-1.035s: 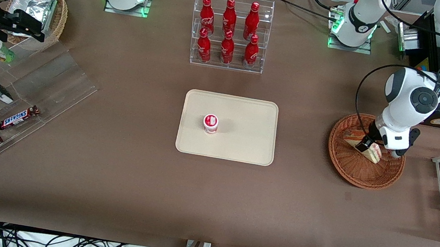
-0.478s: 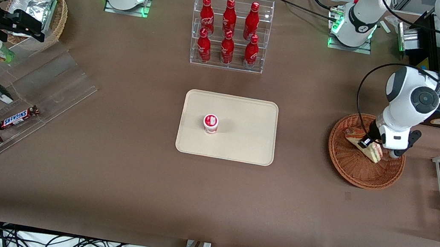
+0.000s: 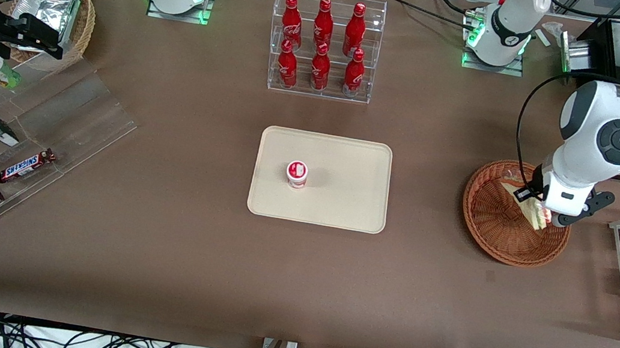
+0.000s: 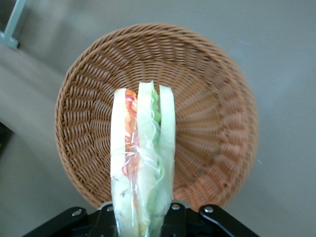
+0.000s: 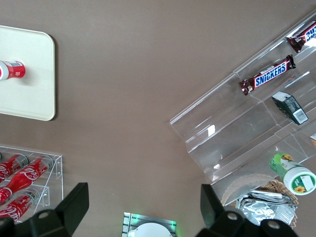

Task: Place sandwich from basket to tray
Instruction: 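Lift the sandwich and carry it over the cream tray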

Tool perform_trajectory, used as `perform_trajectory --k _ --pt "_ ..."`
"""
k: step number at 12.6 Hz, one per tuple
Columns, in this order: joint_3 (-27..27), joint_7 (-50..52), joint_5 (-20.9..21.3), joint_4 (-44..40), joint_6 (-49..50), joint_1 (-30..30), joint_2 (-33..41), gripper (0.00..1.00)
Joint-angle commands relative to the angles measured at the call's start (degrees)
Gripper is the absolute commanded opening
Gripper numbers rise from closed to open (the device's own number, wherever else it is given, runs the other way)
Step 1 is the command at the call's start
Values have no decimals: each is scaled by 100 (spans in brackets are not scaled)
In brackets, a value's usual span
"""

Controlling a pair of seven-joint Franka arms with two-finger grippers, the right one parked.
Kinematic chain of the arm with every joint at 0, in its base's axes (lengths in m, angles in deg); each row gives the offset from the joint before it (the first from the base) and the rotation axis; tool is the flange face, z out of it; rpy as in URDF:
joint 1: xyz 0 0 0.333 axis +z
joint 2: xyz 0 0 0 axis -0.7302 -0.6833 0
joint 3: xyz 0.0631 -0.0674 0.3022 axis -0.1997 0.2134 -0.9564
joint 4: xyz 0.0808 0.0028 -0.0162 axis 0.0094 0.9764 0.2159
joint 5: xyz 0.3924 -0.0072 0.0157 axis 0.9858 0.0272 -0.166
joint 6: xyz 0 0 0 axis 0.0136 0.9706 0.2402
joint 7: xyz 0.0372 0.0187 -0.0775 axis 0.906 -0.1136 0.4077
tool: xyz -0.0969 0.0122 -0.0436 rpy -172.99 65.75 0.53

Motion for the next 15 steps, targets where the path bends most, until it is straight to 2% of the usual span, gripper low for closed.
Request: perform_trajectory --k 1,5,10,13,15 --pt "365 -449 -233 -732 825 6 -70 0" --pt "1200 -477 -304 -1181 1424 6 -70 0" --pt "2193 -468 -304 -1480 1372 -29 -254 0" --pt "2651 -503 -269 -1560 638 -203 -657 0" --pt "2670 -503 -164 -1560 117 -563 -1035 0"
